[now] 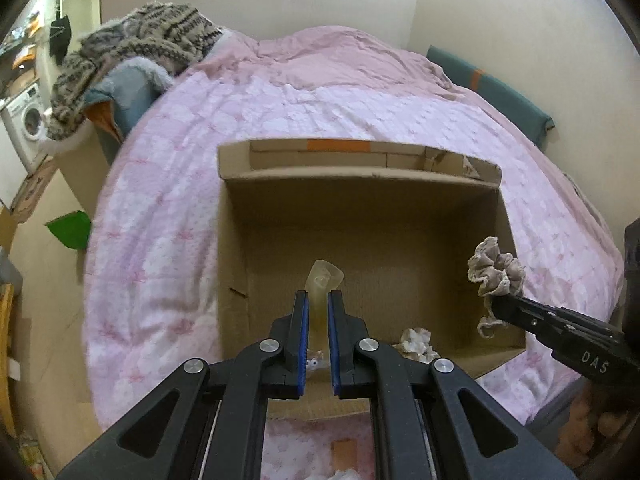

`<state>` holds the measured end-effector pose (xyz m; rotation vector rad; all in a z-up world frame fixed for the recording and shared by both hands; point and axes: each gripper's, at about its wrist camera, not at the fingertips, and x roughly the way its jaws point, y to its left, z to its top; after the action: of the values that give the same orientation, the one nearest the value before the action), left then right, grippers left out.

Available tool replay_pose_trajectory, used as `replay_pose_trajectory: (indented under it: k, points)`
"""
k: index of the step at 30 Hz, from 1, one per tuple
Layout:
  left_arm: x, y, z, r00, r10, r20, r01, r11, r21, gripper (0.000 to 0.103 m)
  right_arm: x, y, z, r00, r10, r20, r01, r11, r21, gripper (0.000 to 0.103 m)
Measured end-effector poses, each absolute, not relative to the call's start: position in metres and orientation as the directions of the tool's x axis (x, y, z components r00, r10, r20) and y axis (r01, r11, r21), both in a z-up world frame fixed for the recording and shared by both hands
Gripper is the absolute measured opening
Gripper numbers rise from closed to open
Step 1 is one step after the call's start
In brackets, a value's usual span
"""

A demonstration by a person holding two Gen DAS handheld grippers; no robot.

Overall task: Organize soft objects
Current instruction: 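Carry the tissue item and lace scrunchie over the box with both tools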

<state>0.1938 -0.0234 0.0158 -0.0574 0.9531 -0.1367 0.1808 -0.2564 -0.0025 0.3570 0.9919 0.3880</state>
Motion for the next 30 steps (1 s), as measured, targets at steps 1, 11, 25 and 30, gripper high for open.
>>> replay_pose_trajectory:
  k: [1, 11, 25, 30]
  points:
    - [0.196, -0.023, 0.008, 0.554, -0.149, -0.819, 0.091, 0.989, -0.117, 0.008, 0.182, -0.257, -0.007, 0.479, 0.472, -0.740, -0.141, 0.874, 0.466, 0.014]
    - [0.205, -0.022, -0.027, 0.473, -0.164, -0.866, 0.082, 0.987, -0.142, 0.009, 0.196, -0.258, -0.037, 0.402, 0.496, -0.770, -0.072, 0.855, 0.513, 0.014]
    - [0.210, -0.035, -0.036, 0.438, -0.214, -0.873, 0.095, 0.977, -0.192, 0.014, 0.200, -0.241, -0.050, 0.340, 0.522, -0.782, -0.114, 0.848, 0.517, 0.014]
    - [0.208, -0.038, -0.035, 0.439, -0.214, -0.873, 0.099, 0.977, -0.189, 0.016, 0.201, -0.237, -0.050, 0.340, 0.528, -0.778, -0.126, 0.846, 0.518, 0.014]
